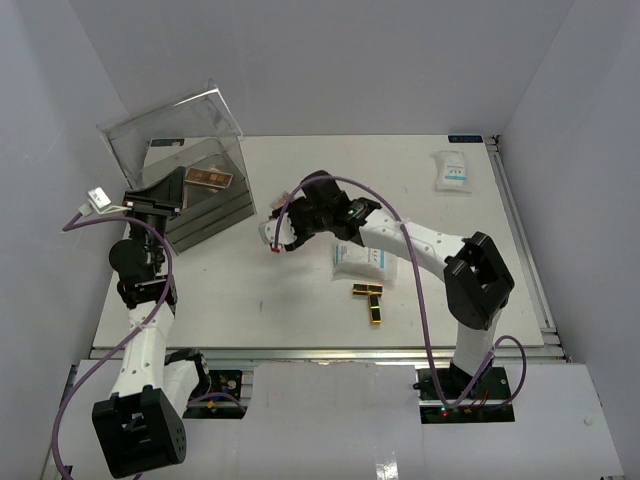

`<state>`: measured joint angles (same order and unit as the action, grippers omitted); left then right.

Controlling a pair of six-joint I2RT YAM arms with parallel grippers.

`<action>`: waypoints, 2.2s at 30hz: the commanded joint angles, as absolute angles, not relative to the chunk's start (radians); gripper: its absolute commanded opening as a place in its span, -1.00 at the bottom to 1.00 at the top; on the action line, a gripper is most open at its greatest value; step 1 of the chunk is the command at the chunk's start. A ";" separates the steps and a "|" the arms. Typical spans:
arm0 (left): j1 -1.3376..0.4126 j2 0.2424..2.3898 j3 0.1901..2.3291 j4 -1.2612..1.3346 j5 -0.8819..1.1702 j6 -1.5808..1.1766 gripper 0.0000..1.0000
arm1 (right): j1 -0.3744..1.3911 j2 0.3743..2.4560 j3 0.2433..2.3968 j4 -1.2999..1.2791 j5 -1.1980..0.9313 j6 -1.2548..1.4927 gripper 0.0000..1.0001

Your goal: Organize the makeup

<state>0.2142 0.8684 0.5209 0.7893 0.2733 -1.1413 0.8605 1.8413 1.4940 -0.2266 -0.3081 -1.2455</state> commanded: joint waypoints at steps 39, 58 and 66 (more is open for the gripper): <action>0.218 0.834 0.607 0.732 0.324 -0.993 -0.25 | 0.971 2.496 2.165 0.715 -0.394 -1.652 -0.85; 0.218 0.837 0.607 0.728 0.328 -0.999 -0.25 | 0.941 2.595 2.224 0.800 -0.324 -1.343 0.82; 0.218 0.838 0.614 0.724 0.328 -1.008 -0.25 | 0.953 2.506 2.101 0.819 -0.332 -1.324 0.80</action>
<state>0.2142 0.8600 0.5659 0.7025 0.3123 -1.0058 0.9440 2.6050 2.1709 0.7400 -0.3284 -1.3596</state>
